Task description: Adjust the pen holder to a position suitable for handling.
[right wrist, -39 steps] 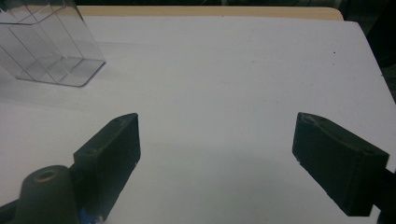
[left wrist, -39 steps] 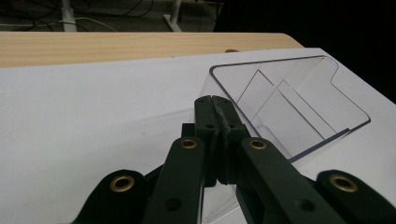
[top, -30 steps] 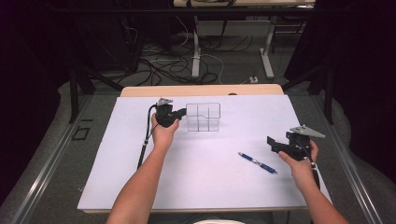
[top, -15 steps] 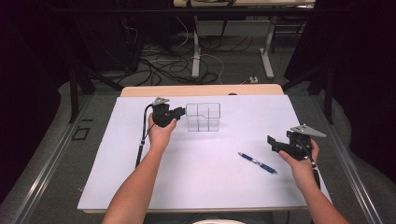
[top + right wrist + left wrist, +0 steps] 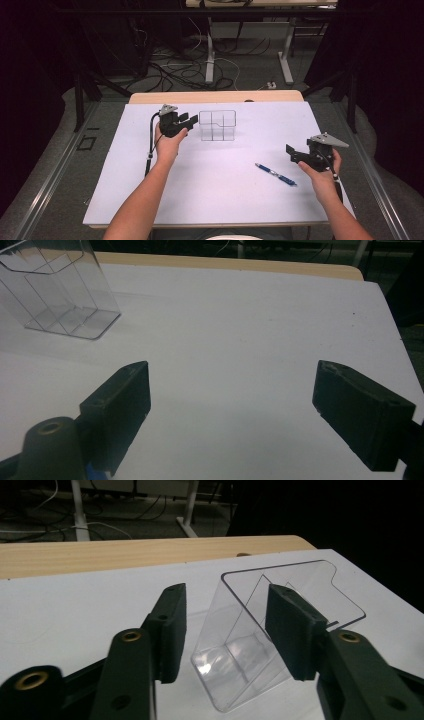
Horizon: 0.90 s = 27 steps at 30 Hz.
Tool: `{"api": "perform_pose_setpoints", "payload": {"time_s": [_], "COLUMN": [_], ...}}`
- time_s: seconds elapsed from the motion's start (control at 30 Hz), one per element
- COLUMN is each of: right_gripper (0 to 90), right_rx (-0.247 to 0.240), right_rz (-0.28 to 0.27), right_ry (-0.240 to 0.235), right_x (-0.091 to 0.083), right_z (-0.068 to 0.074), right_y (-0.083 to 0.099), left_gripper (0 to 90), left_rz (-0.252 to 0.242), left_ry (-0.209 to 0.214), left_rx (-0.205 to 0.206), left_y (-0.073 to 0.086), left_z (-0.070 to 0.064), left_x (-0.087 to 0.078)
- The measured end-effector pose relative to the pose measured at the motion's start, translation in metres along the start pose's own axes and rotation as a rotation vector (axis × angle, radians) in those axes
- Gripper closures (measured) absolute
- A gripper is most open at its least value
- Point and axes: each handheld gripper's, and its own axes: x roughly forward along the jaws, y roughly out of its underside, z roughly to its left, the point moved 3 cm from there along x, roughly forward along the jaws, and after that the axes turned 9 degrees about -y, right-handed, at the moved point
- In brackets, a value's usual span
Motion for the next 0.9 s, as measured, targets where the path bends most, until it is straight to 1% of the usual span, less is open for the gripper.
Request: {"api": "perform_pose_setpoints", "payload": {"time_s": [0.03,0.07,0.13,0.2,0.23,0.27,0.3,0.37,0.4,0.43,0.5,0.53,0.57,0.6,0.63,0.67,0.7,0.8,0.9], "right_gripper": [15.2,15.2,15.2,15.2,15.2,15.2,15.2,15.2,15.2,15.2,15.2,15.2,15.2,15.2,15.2,15.2,15.2,15.2,15.2], "right_rx": [0.006,0.006,-0.004,0.002,0.002,0.0,0.0,-0.001,-0.005,-0.004,-0.006,-0.008,-0.008,-0.008,-0.01,-0.01,-0.012,-0.011,-0.009], "right_rz": [-0.002,-0.002,-0.001,-0.007,-0.007,-0.003,-0.015,-0.014,-0.001,-0.005,-0.008,-0.01,-0.01,-0.009,-0.008,-0.008,-0.008,-0.006,-0.014], "right_ry": [-0.003,-0.003,0.001,0.004,0.004,0.001,0.005,0.003,0.004,-0.001,-0.004,-0.005,-0.005,-0.003,-0.004,-0.003,-0.002,-0.001,-0.003], "right_x": [-0.001,-0.001,-0.001,-0.001,-0.001,-0.001,0.0,-0.001,-0.002,-0.002,-0.002,-0.002,-0.002,-0.002,-0.002,-0.002,-0.002,-0.002,-0.002], "right_z": [0.001,0.001,0.0,0.001,0.001,0.001,0.002,0.002,0.002,0.002,0.002,0.003,0.003,0.003,0.003,0.003,0.003,0.003,0.005], "right_y": [0.0,0.0,-0.001,-0.001,-0.001,-0.001,-0.001,-0.001,-0.002,-0.002,-0.002,-0.002,-0.002,-0.002,-0.002,-0.002,-0.002,-0.002,-0.003], "left_gripper": [45.6,45.6,41.6,40.4,40.4,40.1,39.3,38.6,37.3,37.1,36.9,36.5,36.5,36.6,36.6,36.6,36.6,36.2,32.9], "left_rz": [-0.008,-0.015,-0.019,-0.028,-0.033,-0.037,-0.057,-0.08,-0.079,-0.081,-0.091,-0.095,-0.102,-0.102,-0.107,-0.108,-0.11,-0.102,-0.098], "left_ry": [0.004,0.007,0.011,0.026,0.026,0.023,0.012,0.004,0.008,0.01,0.012,0.009,-0.002,-0.023,-0.038,-0.045,-0.047,-0.02,0.004], "left_rx": [-0.003,-0.004,-0.001,-0.003,0.002,0.011,0.022,0.035,0.043,0.047,0.071,0.073,0.097,0.115,0.129,0.142,0.14,0.123,0.115], "left_y": [0.0,-0.001,-0.002,-0.004,-0.005,-0.006,-0.007,-0.008,-0.008,-0.008,-0.009,-0.008,-0.009,-0.009,-0.009,-0.009,-0.009,-0.005,-0.001], "left_z": [0.0,-0.001,-0.001,-0.002,-0.003,-0.004,-0.006,-0.01,-0.011,-0.012,-0.014,-0.015,-0.016,-0.016,-0.017,-0.017,-0.017,-0.018,-0.019], "left_x": [-0.002,-0.004,-0.008,-0.013,-0.015,-0.018,-0.021,-0.027,-0.03,-0.033,-0.038,-0.041,-0.044,-0.047,-0.05,-0.053,-0.056,-0.064,-0.072]}}
